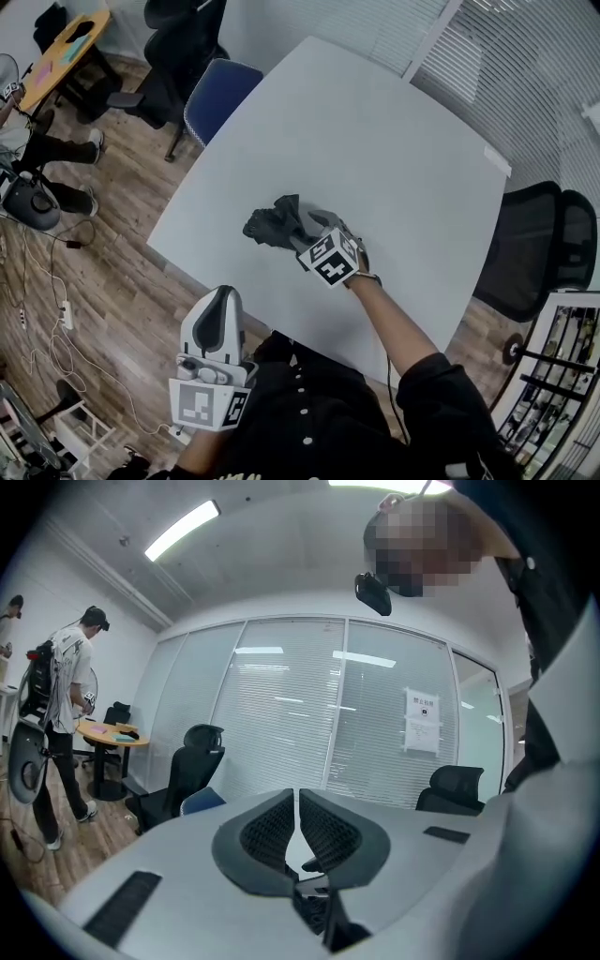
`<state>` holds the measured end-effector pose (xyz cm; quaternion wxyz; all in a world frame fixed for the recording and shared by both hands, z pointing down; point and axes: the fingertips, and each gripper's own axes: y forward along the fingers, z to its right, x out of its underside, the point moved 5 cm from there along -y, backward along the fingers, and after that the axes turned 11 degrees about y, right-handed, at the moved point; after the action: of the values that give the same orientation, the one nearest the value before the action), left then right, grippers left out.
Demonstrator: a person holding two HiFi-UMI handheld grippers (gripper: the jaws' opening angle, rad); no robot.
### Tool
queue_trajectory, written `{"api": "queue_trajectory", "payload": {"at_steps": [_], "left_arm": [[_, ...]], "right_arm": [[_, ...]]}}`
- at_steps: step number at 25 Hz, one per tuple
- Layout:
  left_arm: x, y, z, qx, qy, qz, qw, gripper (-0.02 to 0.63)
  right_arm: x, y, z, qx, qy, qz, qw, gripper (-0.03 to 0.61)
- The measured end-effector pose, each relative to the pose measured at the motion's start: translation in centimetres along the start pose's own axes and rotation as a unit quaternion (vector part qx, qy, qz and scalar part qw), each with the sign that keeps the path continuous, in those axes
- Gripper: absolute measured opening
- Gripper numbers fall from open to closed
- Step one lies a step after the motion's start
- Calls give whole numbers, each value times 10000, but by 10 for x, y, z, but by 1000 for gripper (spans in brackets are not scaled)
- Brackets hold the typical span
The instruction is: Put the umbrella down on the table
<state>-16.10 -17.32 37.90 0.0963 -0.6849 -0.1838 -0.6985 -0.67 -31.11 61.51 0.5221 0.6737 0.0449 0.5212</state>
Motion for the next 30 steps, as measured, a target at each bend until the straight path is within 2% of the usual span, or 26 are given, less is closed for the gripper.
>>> {"api": "queue_trajectory", "payload": {"at_steps": [1,2,4,6,15,19,22,30], "left_arm": [[-1,0,2,13,17,9,10000,26],[-1,0,3,26,35,19,10000,26],[-3,1,6,54,66,48,10000,26],[-6,1,9,81,87,79,9999,26],[-16,5,15,210,178,274,9992,26],[-20,8,11,216,233,362,9988,26],[-23,9,8,217,252,431,9985,26],[-30,15,3,273,316,612,9973,26]], "right_arm": [[-1,-6,1,84,-8,184,9998,208],[-2,-12,3,171,2,361,9992,144],[-4,-23,7,263,146,639,9975,81],[-8,-35,9,269,373,864,9952,49],[-29,-118,20,500,1061,1891,9749,32],[-36,-169,20,530,1300,2456,9591,32],[-40,-207,20,570,1549,2929,9418,32],[-35,-282,27,1406,1730,3449,9118,32]]}}
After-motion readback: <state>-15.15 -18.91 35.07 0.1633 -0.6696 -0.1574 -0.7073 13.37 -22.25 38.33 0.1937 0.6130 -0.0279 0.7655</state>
